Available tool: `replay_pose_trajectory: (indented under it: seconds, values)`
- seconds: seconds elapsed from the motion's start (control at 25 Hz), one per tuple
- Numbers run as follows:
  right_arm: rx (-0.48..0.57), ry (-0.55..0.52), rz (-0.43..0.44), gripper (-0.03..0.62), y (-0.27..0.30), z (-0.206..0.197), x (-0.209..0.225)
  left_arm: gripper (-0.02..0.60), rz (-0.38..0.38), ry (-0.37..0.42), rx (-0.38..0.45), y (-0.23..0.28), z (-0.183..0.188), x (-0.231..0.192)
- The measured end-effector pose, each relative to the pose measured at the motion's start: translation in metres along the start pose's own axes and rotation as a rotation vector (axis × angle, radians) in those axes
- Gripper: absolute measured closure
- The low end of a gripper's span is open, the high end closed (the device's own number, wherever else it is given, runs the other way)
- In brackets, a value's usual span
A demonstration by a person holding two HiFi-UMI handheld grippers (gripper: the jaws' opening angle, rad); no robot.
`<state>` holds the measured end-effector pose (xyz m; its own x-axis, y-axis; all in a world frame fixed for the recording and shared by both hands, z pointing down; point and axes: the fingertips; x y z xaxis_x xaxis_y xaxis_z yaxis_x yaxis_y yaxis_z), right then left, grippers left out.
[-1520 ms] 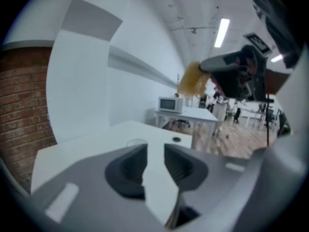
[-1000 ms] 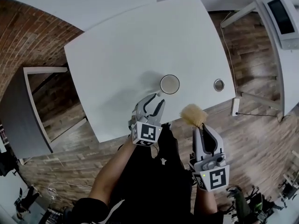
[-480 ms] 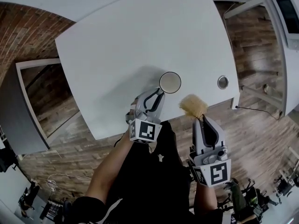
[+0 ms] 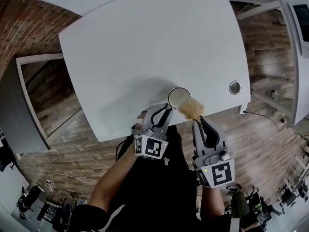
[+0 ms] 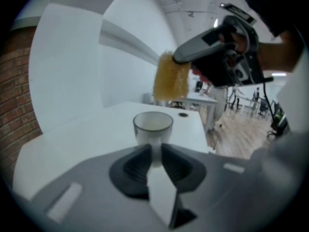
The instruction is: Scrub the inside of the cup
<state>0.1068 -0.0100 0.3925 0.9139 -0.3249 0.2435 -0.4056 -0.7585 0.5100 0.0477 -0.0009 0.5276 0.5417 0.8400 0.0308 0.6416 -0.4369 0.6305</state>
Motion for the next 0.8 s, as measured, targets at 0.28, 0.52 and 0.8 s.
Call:
replay_pose_trajectory:
  seconds: [0.28,0.52,0.8]
  values:
    - [-0.133,-0.028,0.032,0.563,0.033,-0.028,-0.010,0.512,-0.001,0.016,0.009,-0.002,0.000,-0.001]
    - [-0.237,-0.062,0.018,0.563,0.053,-0.047,-0.005,0.512,0.001,0.028,0.007,-0.001,0.000,0.001]
    - [-0.434,-0.176,0.065,0.565,0.076,-0.063,-0.012,0.515,0.011,0.032,0.000,-0.001,0.000,-0.002]
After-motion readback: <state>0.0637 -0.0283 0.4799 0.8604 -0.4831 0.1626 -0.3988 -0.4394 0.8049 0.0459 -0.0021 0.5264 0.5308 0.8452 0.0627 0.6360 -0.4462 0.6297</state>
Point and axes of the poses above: the fingertips, and each gripper's own axes: y forward along the fingers, x to its right, z out of its top, and after that the axes turned 5 degrees about -x, right-handed
